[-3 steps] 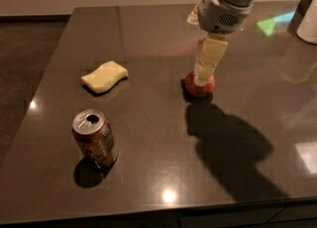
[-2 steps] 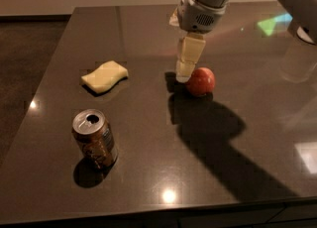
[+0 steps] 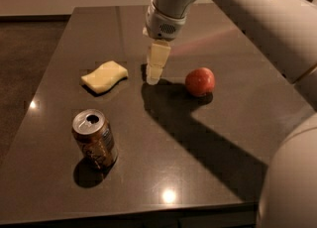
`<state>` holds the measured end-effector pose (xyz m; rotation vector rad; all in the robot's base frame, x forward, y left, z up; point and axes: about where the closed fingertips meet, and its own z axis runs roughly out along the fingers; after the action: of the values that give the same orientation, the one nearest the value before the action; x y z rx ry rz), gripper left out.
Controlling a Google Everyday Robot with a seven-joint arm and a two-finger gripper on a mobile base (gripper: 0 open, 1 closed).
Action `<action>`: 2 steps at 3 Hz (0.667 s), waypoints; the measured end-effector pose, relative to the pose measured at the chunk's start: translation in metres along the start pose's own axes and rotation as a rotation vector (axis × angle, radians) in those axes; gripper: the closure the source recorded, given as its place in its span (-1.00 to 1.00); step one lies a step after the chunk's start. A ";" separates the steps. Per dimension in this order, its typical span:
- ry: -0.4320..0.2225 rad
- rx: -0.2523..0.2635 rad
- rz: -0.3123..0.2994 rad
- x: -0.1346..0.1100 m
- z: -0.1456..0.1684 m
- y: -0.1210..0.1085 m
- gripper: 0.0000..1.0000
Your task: Pick sponge
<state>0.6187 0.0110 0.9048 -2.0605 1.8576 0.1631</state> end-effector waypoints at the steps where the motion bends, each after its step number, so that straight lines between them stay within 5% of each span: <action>1: -0.003 -0.030 0.004 -0.019 0.027 -0.012 -1.00; 2: -0.008 -0.056 0.005 -0.035 0.050 -0.017 -1.00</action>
Offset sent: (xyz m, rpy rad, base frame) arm 0.0245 0.0746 -0.0455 0.0008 0.0859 0.0229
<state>0.6380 0.0615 0.8731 -2.0895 1.8743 0.2268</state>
